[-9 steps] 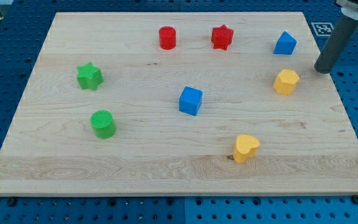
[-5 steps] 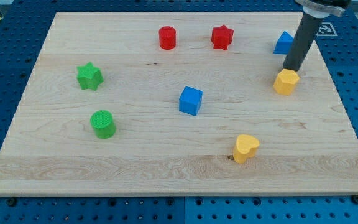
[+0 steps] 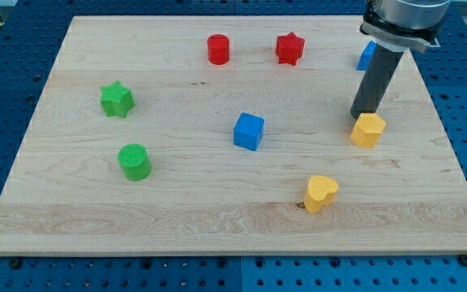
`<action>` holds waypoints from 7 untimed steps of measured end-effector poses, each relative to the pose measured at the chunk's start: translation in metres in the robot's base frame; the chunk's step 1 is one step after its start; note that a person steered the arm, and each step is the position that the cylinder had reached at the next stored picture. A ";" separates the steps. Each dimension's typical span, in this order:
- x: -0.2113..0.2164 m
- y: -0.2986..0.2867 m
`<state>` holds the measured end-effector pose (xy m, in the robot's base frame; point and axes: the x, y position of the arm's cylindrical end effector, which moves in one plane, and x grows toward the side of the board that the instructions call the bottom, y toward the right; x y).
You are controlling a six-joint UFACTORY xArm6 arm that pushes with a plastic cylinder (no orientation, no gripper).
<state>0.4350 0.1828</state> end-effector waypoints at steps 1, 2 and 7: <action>0.023 0.000; 0.030 -0.015; 0.086 0.019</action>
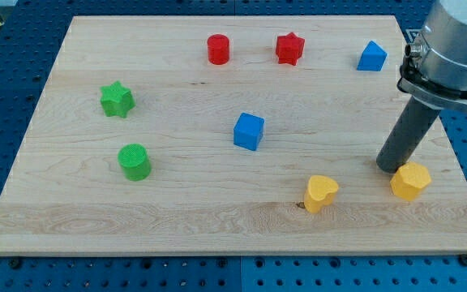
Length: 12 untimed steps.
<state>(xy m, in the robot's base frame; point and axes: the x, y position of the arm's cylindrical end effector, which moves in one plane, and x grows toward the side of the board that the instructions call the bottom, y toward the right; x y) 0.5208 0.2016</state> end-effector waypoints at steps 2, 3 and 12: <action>0.033 0.013; 0.036 0.010; -0.039 -0.145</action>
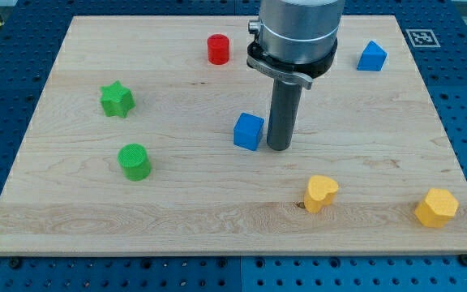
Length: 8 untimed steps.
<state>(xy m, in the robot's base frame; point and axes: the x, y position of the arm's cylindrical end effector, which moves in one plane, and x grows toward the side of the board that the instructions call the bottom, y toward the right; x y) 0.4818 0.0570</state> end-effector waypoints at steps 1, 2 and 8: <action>0.024 -0.005; 0.028 -0.006; 0.079 -0.008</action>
